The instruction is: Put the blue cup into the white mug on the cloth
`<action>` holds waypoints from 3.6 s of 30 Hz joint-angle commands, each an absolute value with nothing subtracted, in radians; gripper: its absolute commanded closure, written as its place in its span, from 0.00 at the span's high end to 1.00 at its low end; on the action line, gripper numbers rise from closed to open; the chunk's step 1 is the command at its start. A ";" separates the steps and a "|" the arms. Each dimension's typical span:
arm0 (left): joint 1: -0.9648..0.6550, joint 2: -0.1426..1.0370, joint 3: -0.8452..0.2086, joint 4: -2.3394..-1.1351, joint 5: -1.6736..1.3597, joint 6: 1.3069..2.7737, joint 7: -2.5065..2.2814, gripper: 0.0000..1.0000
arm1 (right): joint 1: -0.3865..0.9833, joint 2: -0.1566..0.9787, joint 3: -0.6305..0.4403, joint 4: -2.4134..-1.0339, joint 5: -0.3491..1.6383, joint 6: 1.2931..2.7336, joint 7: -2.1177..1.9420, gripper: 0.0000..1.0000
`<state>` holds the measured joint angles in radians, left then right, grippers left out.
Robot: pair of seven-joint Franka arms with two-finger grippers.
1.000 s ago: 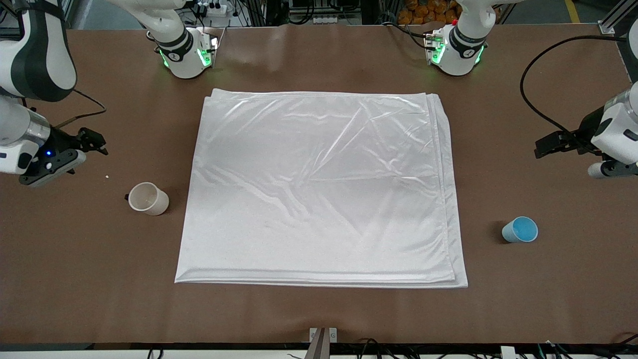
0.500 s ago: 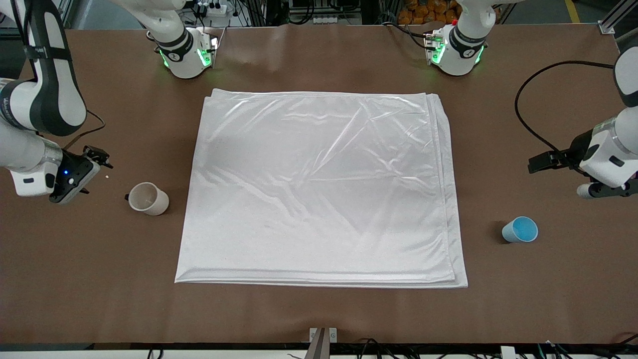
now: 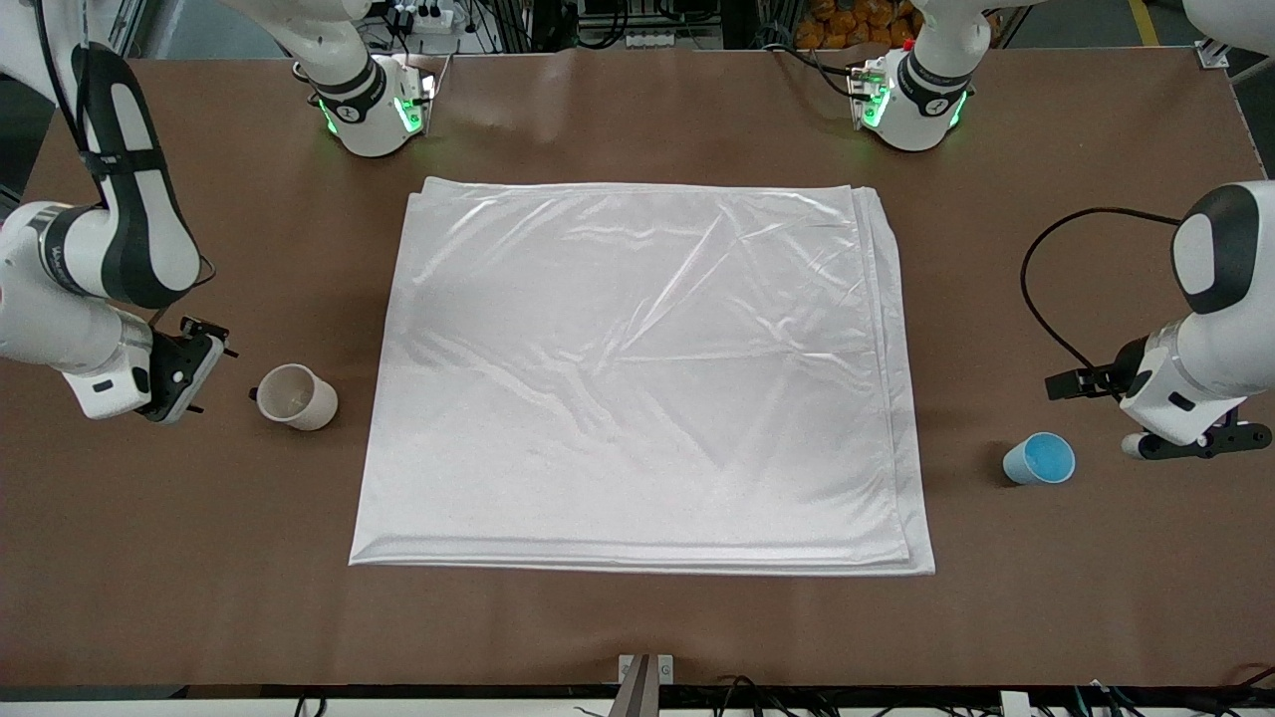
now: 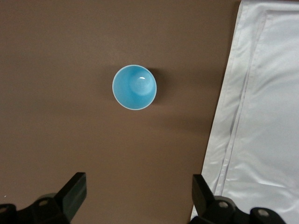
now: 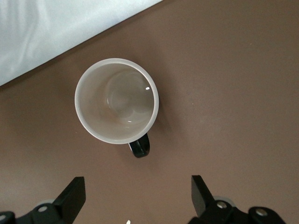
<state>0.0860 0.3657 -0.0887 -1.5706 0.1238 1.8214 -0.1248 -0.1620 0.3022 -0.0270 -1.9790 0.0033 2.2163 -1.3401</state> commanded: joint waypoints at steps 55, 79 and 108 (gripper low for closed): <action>0.212 0.680 -0.094 -1.549 0.242 2.189 -0.094 0.16 | -0.170 0.440 -0.017 -2.092 0.025 2.507 -1.701 0.70; 0.201 0.660 -0.101 -1.548 0.230 2.187 -0.124 0.00 | -0.173 0.376 -0.014 -2.079 0.026 2.507 -1.726 0.03; 0.201 0.554 -0.114 -1.477 0.117 2.016 -0.123 0.00 | -0.042 0.299 0.117 -2.036 0.092 2.477 -1.504 0.00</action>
<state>0.1999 0.5862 -0.1112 -1.4922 0.1565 2.0845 -0.1139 -0.1010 0.3194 0.1155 -2.0425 0.0724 2.5016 -1.5769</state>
